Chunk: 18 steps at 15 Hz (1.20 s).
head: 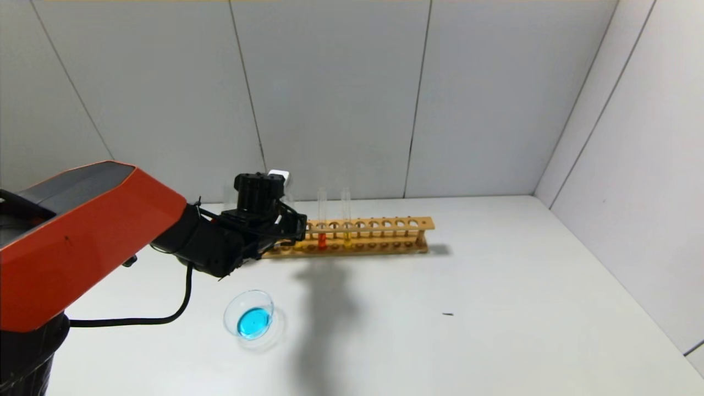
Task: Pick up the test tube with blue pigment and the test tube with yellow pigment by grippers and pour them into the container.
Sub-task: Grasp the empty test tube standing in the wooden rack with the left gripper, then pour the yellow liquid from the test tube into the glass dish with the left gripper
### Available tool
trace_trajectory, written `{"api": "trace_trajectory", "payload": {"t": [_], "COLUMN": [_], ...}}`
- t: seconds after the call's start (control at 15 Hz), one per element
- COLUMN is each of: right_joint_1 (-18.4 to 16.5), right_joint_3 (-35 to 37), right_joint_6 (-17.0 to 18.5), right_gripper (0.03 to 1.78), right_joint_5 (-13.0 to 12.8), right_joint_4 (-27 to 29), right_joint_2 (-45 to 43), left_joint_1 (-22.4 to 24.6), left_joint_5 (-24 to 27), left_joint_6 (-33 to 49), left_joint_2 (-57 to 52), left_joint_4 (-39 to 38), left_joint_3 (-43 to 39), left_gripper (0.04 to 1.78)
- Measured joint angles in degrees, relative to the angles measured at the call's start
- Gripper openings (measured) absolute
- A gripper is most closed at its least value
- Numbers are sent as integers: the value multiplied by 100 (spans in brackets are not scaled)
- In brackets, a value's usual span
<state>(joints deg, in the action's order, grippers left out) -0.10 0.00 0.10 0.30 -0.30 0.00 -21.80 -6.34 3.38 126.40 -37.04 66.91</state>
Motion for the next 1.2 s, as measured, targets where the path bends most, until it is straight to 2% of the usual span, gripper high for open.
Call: {"api": "trace_trajectory", "payload": {"t": [0.6,1.2], "right_joint_1": [0,0], "right_joint_3": [0,0], "right_joint_6": [0,0], "right_gripper": [175,175], "right_joint_5": [0,0], "right_joint_4": [-2,0], "right_joint_2": [0,0], "left_joint_1": [-63,-72], "left_joint_5": [-127,-184], "left_joint_6": [-480,-806], "left_joint_2": [-190,-1445], "left_joint_4": [116,1565], "left_joint_3": [84,1018], "left_gripper": [31,31]}}
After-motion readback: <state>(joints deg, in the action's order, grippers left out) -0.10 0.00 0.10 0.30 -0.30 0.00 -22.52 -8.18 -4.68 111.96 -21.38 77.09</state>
